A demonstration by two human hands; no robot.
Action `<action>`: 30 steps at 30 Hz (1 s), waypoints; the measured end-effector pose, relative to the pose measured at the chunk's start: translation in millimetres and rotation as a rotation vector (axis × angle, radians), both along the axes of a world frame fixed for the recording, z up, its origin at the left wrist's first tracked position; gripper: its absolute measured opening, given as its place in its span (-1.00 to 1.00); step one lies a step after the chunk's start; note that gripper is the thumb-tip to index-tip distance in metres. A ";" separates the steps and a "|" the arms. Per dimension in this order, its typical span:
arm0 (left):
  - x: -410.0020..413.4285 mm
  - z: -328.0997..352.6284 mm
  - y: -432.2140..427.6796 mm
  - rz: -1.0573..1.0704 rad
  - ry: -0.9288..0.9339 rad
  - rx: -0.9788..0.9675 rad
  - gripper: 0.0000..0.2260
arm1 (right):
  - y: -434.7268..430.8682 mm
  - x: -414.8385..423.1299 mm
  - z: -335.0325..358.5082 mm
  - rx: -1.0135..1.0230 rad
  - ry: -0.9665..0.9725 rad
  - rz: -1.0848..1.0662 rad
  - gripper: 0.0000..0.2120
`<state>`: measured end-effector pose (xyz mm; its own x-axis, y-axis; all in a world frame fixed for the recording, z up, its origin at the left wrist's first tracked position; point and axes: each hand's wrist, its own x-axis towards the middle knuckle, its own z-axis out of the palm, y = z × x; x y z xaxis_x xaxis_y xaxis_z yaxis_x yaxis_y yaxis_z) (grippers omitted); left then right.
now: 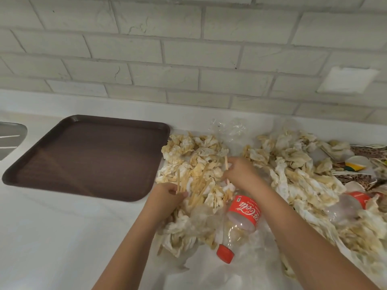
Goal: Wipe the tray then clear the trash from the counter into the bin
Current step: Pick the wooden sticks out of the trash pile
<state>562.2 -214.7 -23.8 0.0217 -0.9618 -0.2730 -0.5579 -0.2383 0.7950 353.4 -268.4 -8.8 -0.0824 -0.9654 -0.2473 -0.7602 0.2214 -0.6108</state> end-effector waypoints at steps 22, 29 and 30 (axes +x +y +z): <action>25.1 58.8 18.3 0.307 0.645 -0.290 -0.94 | 1.9 36.9 -4.1 -0.123 0.254 0.692 -0.82; 16.9 74.8 32.6 0.269 0.786 -0.519 -0.93 | 4.0 9.3 8.9 -0.266 -0.075 0.401 -0.83; 16.3 76.0 32.7 0.282 0.801 -0.542 -0.93 | 5.4 6.0 10.6 -0.285 -0.124 0.360 -0.86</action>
<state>578.5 -182.0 52.2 0.2693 -0.9486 0.1664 0.2095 0.2263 0.9513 359.3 -263.0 1.8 0.2836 -0.9579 0.0445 -0.6751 -0.2324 -0.7002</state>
